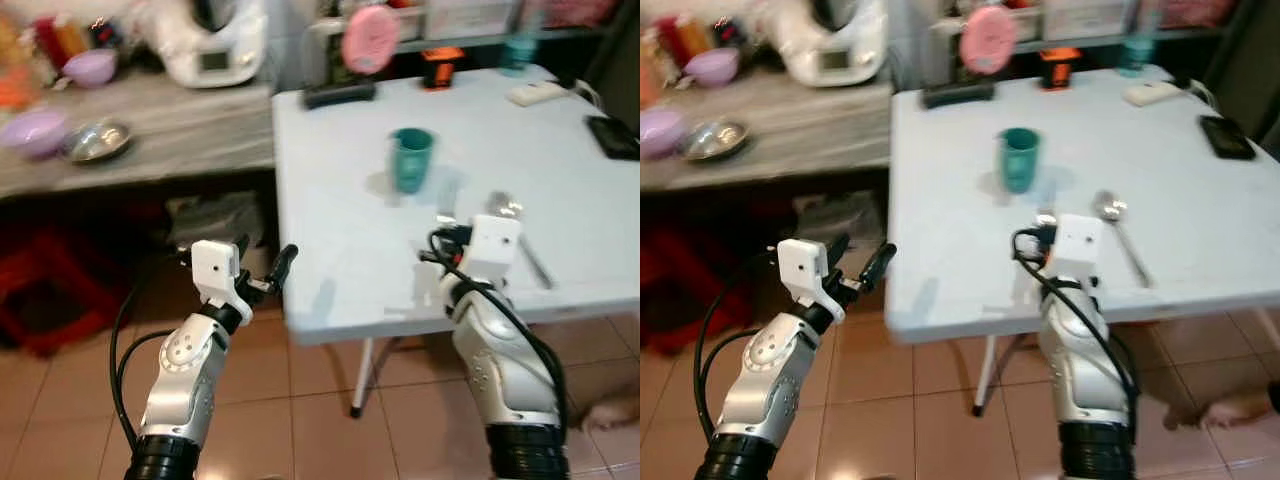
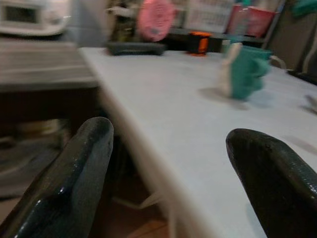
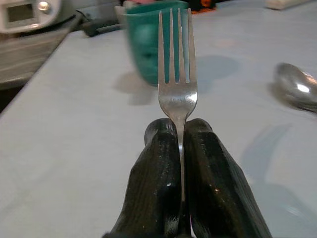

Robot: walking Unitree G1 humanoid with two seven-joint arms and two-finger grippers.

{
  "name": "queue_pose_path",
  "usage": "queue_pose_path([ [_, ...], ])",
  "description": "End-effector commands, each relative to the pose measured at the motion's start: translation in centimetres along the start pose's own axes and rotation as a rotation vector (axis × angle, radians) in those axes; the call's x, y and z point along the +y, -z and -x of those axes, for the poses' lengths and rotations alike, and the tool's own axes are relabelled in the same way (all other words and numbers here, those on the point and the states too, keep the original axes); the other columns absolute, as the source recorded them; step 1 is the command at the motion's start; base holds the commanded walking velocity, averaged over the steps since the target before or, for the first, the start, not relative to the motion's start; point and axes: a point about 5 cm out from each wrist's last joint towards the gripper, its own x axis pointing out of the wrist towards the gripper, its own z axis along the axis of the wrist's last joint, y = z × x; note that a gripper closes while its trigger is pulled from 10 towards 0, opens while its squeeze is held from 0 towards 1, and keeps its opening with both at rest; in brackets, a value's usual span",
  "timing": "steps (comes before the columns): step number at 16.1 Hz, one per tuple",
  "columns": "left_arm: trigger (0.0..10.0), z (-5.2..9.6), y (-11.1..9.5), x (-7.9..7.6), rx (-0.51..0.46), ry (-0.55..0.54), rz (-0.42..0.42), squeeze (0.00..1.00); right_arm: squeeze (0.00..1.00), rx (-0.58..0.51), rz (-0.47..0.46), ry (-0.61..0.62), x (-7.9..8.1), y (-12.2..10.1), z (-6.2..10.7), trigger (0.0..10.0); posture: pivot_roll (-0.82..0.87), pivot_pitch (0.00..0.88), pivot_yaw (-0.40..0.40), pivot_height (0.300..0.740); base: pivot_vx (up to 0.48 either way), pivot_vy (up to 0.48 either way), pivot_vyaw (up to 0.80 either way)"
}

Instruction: Setting the table

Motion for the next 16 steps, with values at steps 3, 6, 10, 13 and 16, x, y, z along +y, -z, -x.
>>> queue_pose_path([
  [3,10.0,0.13,-0.51,1.13,-0.009,-0.037,-0.029,0.00,0.00,-0.033,-0.016,-0.037,1.24,-0.73,-0.09,10.0,-0.05,0.036,0.052,0.740,0.000,0.421,0.68],
  [6,10.0,0.03,-0.57,1.16,-0.011,-0.042,-0.030,0.00,0.00,-0.032,-0.021,-0.038,1.25,-0.72,-0.10,10.0,-0.05,0.037,0.053,0.740,0.000,0.423,0.49],
  [10,10.0,-0.01,-0.53,1.14,-0.010,-0.042,-0.030,0.00,0.00,-0.034,-0.025,-0.039,1.28,-0.73,-0.09,10.0,-0.05,0.037,0.054,0.740,0.000,0.424,0.21],
  [13,10.0,-0.07,-0.49,1.04,-0.011,-0.041,-0.028,0.00,0.00,-0.034,-0.024,-0.037,1.22,-0.72,-0.08,10.0,-0.05,0.037,0.054,0.740,0.000,0.423,0.00],
  [16,10.0,-0.05,-0.44,1.04,-0.013,-0.047,-0.034,0.00,0.00,-0.033,-0.032,-0.034,1.11,-0.62,-0.04,10.0,-0.06,0.037,0.052,0.740,0.000,0.141,0.00],
])
